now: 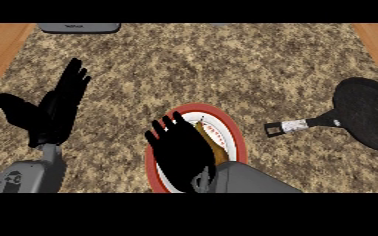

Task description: Pick the tomato from the plate and place it in the pan

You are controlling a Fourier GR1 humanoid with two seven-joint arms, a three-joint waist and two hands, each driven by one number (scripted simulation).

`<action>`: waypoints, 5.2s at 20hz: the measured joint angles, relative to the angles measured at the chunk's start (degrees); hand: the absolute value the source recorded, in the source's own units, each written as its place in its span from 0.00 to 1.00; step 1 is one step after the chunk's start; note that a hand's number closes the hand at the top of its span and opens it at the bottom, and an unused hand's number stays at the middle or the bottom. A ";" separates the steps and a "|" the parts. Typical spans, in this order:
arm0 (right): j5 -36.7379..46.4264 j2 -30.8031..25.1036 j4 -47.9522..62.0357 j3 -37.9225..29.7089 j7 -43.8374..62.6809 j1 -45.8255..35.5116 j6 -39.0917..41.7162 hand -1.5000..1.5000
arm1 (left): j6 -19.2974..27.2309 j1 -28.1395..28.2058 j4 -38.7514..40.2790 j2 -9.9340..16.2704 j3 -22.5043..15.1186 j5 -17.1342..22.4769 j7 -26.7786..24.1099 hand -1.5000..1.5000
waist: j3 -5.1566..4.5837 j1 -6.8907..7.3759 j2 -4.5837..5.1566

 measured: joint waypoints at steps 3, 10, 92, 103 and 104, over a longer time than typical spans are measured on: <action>2.42 0.76 1.91 -1.43 -1.38 0.25 0.37 0.00 | -0.85 -0.22 1.15 -0.12 0.94 -0.05 -0.83 0.50 | 0.01 -0.01 0.00; 7.58 2.66 9.80 -3.36 -8.03 0.02 -1.66 0.00 | -1.48 -0.03 -0.45 -0.69 1.78 -0.55 0.85 0.50 | 0.01 0.11 0.03; 38.44 -32.15 59.30 -55.57 30.62 -12.69 -56.77 1.00 | -4.50 0.07 -0.04 -3.29 5.31 -3.12 0.85 0.50 | 0.04 -0.96 -0.20; 34.78 -29.74 58.94 -65.70 23.63 0.89 -69.32 1.00 | -4.39 0.24 -1.71 -3.88 4.26 -3.89 1.69 0.50 | 0.09 0.04 0.19; 34.02 -29.66 59.38 -66.98 23.41 1.29 -70.02 1.00 | -4.43 -0.27 -1.75 -3.58 4.61 -3.65 2.24 0.50 | 0.10 0.07 0.21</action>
